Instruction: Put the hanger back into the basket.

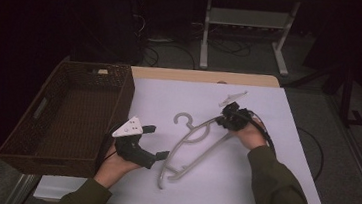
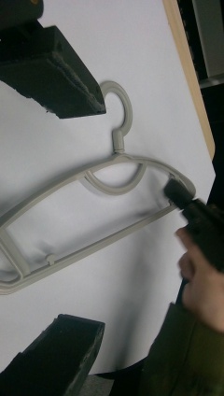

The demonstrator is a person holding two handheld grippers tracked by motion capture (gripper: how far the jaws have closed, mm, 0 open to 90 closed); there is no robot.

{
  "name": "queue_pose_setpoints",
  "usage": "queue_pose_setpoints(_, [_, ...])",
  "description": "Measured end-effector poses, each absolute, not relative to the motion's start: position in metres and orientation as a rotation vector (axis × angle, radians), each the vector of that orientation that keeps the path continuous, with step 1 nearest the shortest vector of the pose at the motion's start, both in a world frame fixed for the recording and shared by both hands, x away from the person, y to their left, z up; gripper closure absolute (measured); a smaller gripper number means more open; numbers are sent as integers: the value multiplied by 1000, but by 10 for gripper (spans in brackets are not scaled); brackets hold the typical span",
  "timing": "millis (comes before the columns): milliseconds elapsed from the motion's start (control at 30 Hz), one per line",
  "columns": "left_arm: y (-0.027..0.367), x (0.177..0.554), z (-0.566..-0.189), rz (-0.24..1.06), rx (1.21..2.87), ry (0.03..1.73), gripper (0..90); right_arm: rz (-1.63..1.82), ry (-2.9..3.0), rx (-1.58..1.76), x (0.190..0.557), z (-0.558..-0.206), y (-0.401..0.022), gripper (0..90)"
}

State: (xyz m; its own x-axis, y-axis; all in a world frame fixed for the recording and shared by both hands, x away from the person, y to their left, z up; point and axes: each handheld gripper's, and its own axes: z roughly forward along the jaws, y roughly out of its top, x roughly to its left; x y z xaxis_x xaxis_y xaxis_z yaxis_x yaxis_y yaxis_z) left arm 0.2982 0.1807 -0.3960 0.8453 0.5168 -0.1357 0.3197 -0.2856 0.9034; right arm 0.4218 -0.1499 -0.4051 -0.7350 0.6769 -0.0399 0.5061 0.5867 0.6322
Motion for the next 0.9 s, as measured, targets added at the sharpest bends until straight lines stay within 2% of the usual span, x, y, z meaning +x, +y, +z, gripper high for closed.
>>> queue_pose_setpoints(100, [181, 299, -396, 220, 1901, 615, 0, 811, 2504, 1028, 442, -403, -168, 896])
queue_pose_setpoints(300, [181, 299, -397, 216, 1904, 614, 0, 730, 2515, 1083, 455, -413, -179, 896])
queue_pose_setpoints(667, [180, 298, -398, 210, 1912, 620, 0, 614, 2575, 1084, 442, -428, -186, 897])
queue_pose_setpoints(900, [180, 297, -398, 212, 1922, 614, 0, 671, 2600, 1115, 407, -431, -206, 896])
